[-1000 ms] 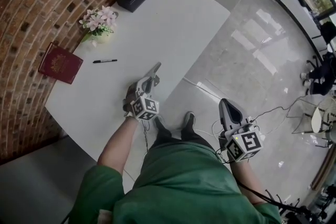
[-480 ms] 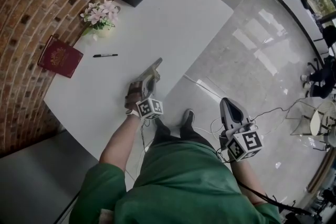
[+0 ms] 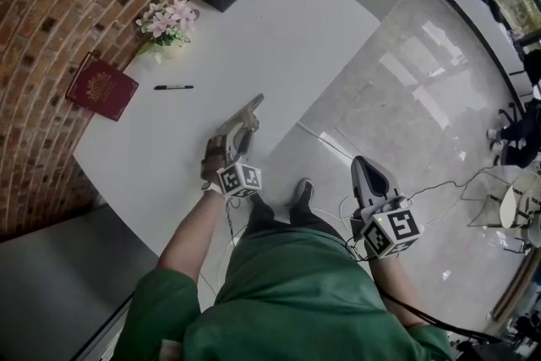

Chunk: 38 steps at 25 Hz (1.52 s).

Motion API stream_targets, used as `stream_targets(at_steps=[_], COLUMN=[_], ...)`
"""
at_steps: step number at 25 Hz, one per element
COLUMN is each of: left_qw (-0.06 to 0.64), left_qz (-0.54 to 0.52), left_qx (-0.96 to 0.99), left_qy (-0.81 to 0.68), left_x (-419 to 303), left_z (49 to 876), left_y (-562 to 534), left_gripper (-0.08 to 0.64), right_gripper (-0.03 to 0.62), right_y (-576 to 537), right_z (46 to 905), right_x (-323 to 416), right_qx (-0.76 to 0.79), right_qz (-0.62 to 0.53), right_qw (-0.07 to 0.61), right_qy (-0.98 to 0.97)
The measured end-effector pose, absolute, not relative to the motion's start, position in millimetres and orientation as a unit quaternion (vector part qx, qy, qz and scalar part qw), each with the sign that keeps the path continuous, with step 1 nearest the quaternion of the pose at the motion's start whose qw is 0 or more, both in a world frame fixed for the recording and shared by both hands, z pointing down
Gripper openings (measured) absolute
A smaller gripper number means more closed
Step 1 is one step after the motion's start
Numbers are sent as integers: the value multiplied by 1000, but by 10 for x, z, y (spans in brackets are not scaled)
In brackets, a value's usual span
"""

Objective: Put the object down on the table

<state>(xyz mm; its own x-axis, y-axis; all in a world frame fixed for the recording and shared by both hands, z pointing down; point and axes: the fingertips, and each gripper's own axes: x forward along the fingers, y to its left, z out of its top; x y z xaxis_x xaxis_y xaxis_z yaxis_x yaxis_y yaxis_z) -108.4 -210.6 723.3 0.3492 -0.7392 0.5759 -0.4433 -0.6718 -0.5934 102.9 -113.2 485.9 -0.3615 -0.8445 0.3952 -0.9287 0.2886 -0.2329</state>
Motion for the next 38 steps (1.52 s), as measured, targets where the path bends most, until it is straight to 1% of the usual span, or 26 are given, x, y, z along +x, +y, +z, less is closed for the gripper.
stream_targets(at_steps=[7, 12, 18, 22, 25, 31, 38], left_qw=[140, 66, 15, -15, -23, -9, -21], left_qz=[-390, -309, -224, -179, -158, -105, -64], left_qx=[-811, -824, -823, -830, -835, -841, -838], left_qy=[414, 470, 521, 528, 527, 531, 542], left_x=[-1221, -1319, -1346, -1329, -1296, -1250, -1296], left_z=[6600, 5938, 5240, 4893, 4666, 4216, 3971], left_y=[-1963, -1909, -1778, -1638, -1585, -1582, -1641], left_gripper=[135, 132, 100, 60, 49, 31, 25], right_gripper=[2, 2, 2, 2, 2, 2, 3], right_y=[-1276, -1387, -1471, -1518, -1569, -1617, -1593], right_z=[4796, 4711, 4626, 4523, 4375, 3976, 3645], right_x=[901, 758, 637, 572, 546, 485, 472], right_qx=[527, 503, 476, 467, 465, 461, 457], right_qz=[208, 195, 185, 169, 148, 106, 60], right_qw=[81, 67, 55, 46, 38, 17, -8], right_qy=[-820, -840, -858, -867, -872, -881, -887])
